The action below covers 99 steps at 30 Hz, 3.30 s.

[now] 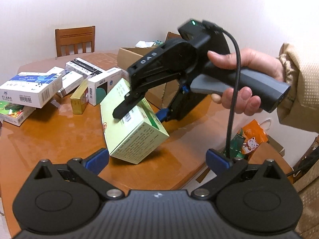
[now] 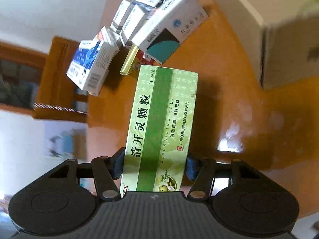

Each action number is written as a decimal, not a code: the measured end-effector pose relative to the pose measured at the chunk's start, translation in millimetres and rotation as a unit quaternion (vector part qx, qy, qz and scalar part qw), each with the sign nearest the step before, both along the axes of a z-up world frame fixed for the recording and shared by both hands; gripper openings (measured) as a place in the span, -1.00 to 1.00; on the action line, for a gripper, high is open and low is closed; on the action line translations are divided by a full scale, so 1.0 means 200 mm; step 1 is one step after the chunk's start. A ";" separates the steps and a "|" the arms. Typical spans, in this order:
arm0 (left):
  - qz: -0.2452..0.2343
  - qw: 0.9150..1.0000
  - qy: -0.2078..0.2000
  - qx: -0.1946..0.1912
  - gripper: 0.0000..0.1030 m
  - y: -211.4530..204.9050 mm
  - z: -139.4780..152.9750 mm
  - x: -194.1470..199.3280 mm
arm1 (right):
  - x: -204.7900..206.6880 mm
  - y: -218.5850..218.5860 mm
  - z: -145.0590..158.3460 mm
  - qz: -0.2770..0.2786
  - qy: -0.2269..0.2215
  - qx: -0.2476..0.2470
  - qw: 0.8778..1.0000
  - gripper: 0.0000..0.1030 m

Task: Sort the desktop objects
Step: 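Grasp the green-striped box again across its width with the right gripper, then lift the green-striped box and carry it over the cardboard box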

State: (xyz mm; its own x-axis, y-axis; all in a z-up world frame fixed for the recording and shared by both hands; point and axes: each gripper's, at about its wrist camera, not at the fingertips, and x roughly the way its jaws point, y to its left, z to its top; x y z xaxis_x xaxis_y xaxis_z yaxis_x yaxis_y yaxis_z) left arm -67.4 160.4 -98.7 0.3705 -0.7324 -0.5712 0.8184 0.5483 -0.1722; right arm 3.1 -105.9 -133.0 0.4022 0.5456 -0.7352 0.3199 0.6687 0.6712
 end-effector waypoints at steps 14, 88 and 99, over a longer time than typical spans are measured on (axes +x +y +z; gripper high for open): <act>-0.040 0.999 -0.001 0.015 0.99 -0.13 -0.03 0.03 | -0.14 -0.12 0.04 -0.035 -0.006 -0.053 0.998 0.37; 0.040 0.999 0.034 0.009 0.99 0.16 -0.11 0.09 | 0.11 0.54 0.08 0.150 -0.028 -0.424 0.893 0.53; 0.037 0.999 0.030 0.010 0.99 0.19 -0.11 0.11 | 0.12 0.37 0.12 0.088 -0.011 -0.308 0.947 0.49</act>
